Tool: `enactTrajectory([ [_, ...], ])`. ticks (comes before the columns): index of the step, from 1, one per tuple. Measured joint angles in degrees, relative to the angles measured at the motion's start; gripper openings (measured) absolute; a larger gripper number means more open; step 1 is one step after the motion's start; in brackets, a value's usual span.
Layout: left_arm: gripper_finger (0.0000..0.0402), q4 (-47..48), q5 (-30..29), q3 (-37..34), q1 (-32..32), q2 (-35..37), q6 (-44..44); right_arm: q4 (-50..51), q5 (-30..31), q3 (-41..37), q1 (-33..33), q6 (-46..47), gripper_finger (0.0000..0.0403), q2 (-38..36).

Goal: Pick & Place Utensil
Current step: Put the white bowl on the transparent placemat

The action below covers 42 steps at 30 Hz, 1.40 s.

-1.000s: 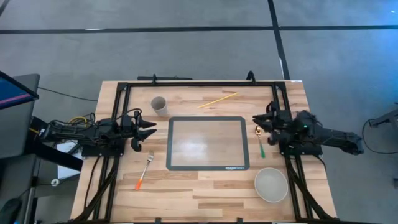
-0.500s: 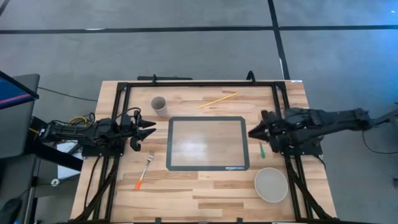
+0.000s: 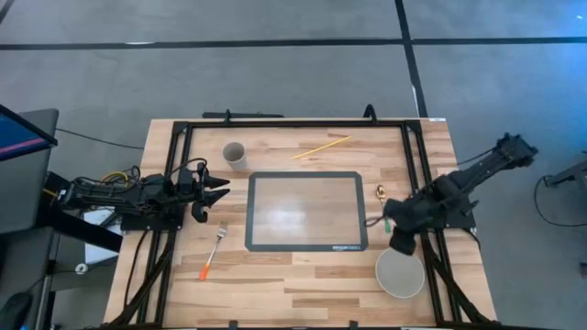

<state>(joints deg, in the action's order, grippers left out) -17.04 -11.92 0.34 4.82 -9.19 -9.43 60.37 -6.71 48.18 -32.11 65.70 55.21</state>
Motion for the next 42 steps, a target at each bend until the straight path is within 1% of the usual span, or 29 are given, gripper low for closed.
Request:
enactTrajectory([
  [2,0.014,0.0,0.0,0.0,0.0,0.0,0.0,0.0,-0.9,0.0,-3.7,5.1,0.006,1.5],
  [4,0.014,0.0,0.0,0.0,0.0,0.0,-0.4,0.2,-0.7,0.1,-7.3,8.3,0.006,3.4],
  [7,0.014,0.0,0.0,0.0,0.0,0.0,-0.5,2.5,-0.7,0.1,-11.8,9.9,0.006,6.9],
  [10,0.014,0.0,0.0,0.0,0.0,0.0,-0.5,6.6,-0.8,0.1,-13.8,9.5,0.006,10.0],
  [14,0.014,0.0,0.0,0.0,0.0,0.0,-0.5,11.7,-0.8,0.1,-13.0,9.2,0.0062,12.4],
  [18,0.014,0.0,0.0,0.0,0.0,-0.1,-0.5,10.0,-0.9,0.1,-10.7,7.8,0.0078,12.6],
  [20,0.014,0.0,0.0,0.0,0.0,-0.3,-0.5,8.3,-0.9,0.1,-9.5,7.5,0.0092,12.6],
  [25,0.014,0.0,0.0,0.0,0.0,-1.9,-0.8,8.2,-0.7,0.1,-7.6,3.6,0.0142,12.6],
  [28,0.014,0.0,0.0,0.0,0.0,-3.5,-3.7,8.4,0.3,-0.2,-6.7,3.3,0.0169,12.6],
  [31,0.014,0.0,0.0,0.0,0.0,-5.3,-6.3,6.9,0.2,-2.2,-5.9,3.1,0.0184,12.6],
  [34,0.014,0.0,0.0,0.0,0.0,-7.1,-6.5,2.9,-2.2,-5.7,-5.9,2.9,0.0188,12.6],
  [37,0.014,-0.2,0.0,0.0,0.0,-8.5,-6.5,-0.2,-3.8,-8.1,-6.1,2.7,0.0183,12.6],
  [40,0.014,-1.3,0.0,0.0,0.0,-9.3,-6.6,-0.6,-3.8,-9.2,-6.1,2.2,0.0165,12.6],
  [42,0.014,-2.2,0.0,0.0,0.0,-9.4,-6.6,-0.9,-3.8,-9.1,-6.0,1.0,0.0142,12.6],
])
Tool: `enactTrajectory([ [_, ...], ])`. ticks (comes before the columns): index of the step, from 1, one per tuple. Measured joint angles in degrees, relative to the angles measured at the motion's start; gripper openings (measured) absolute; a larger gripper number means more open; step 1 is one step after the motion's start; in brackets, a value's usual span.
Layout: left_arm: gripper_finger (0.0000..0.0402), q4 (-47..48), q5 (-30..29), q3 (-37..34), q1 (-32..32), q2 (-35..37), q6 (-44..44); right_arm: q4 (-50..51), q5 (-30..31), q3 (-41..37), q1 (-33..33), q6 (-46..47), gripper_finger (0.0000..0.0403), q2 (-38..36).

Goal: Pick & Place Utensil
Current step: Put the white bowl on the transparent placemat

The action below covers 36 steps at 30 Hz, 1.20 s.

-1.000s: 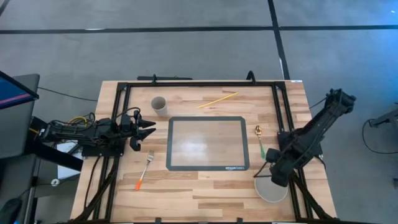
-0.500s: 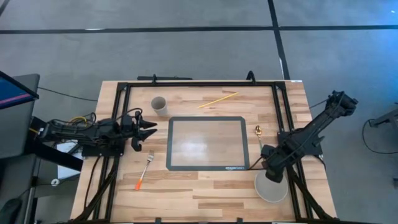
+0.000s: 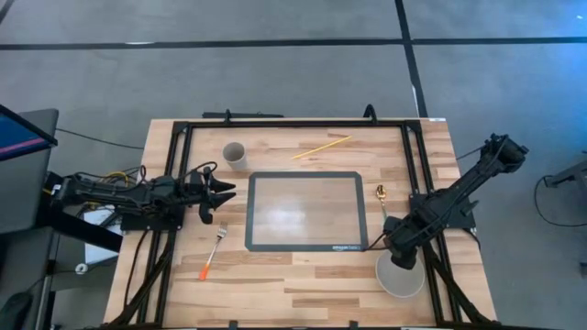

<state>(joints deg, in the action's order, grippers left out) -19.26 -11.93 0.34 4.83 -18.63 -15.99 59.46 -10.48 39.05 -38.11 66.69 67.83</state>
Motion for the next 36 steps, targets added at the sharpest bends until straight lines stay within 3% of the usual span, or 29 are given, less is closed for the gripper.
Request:
enactTrajectory([
  [7,0.014,-3.1,0.0,0.0,0.0,0.0,0.0,-4.6,-1.1,0.0,1.9,-4.7,0.0013,-0.1],
  [12,0.014,-4.3,0.0,0.0,0.0,0.0,0.0,-7.8,-1.5,1.1,4.1,-6.0,0.0011,0.0],
  [15,0.014,-4.5,-0.2,0.0,0.0,0.0,0.0,-9.9,1.2,3.6,6.2,-10.2,0.0006,0.0],
  [19,0.014,-5.4,-0.5,0.0,0.0,0.0,0.0,-14.3,7.6,7.3,10.7,-18.9,0.0011,0.0],
  [24,0.014,-10.7,-0.5,0.0,0.0,0.0,0.0,-26.2,21.3,7.9,18.5,-25.5,0.0005,0.1],
  [29,0.014,-17.1,-0.5,0.0,0.0,0.0,0.0,-36.2,19.8,8.0,27.8,-25.1,0.0009,4.0],
  [33,0.014,-19.3,-0.5,0.0,0.0,0.1,0.0,-40.5,11.0,8.0,33.8,-22.3,0.0008,8.5],
  [36,0.014,-19.6,-0.5,0.0,0.0,0.0,0.1,-41.4,8.7,8.7,35.4,-22.3,0.0006,13.6],
])
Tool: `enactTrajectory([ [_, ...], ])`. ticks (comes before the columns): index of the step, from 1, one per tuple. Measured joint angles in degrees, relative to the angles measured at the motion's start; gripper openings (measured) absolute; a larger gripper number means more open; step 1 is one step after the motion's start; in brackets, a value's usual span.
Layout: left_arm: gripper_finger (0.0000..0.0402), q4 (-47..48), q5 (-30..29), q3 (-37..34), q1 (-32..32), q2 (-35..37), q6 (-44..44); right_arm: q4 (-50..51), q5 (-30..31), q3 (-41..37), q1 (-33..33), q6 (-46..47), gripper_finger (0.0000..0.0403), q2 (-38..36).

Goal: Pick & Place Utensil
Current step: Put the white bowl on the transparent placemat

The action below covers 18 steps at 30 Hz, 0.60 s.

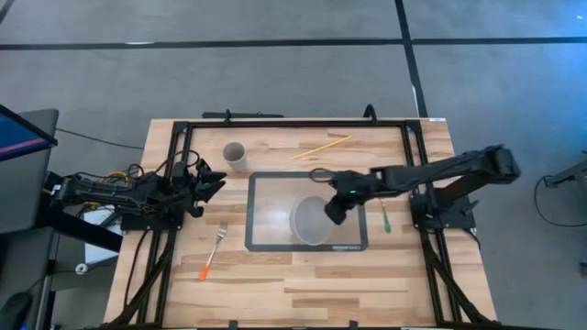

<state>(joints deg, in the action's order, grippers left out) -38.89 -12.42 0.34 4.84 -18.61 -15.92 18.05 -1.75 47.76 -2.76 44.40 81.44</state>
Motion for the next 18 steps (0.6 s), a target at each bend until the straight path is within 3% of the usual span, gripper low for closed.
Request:
enactTrajectory([
  [12,0.014,-1.2,-1.3,0.0,-0.1,-0.9,0.4,14.6,-1.4,18.6,4.6,-14.0,0.0006,16.8],
  [18,0.014,-1.2,-1.5,0.0,-0.1,-1.9,0.4,16.2,-1.6,20.4,4.9,-15.0,0.0007,19.3],
])
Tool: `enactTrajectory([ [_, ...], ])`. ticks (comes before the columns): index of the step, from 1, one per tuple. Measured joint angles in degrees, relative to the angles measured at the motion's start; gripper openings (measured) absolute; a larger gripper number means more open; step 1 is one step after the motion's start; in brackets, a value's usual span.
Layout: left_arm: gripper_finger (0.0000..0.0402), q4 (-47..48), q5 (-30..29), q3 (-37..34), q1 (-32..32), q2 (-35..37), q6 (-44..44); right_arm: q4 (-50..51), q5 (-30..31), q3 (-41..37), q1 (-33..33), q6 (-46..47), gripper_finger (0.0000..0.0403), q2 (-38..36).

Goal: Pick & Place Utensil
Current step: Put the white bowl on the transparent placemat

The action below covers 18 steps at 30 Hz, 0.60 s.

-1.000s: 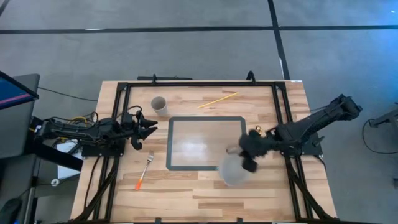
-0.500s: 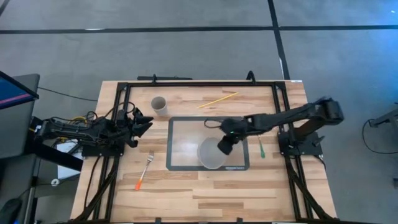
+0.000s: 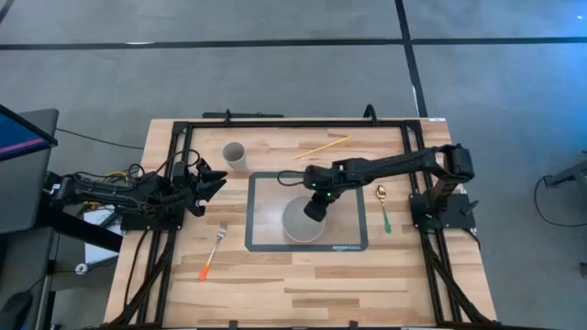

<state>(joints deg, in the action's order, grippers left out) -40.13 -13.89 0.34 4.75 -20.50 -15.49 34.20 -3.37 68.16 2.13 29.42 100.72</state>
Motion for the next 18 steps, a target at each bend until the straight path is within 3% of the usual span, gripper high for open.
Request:
enactTrajectory([
  [8,0.014,0.2,0.0,0.0,0.0,-0.4,0.0,0.1,0.0,0.0,0.3,0.0,0.0015,-0.1],
  [18,0.014,-0.1,0.0,0.0,0.0,-0.4,0.0,0.3,0.2,0.0,0.6,-0.4,0.0068,-0.1],
])
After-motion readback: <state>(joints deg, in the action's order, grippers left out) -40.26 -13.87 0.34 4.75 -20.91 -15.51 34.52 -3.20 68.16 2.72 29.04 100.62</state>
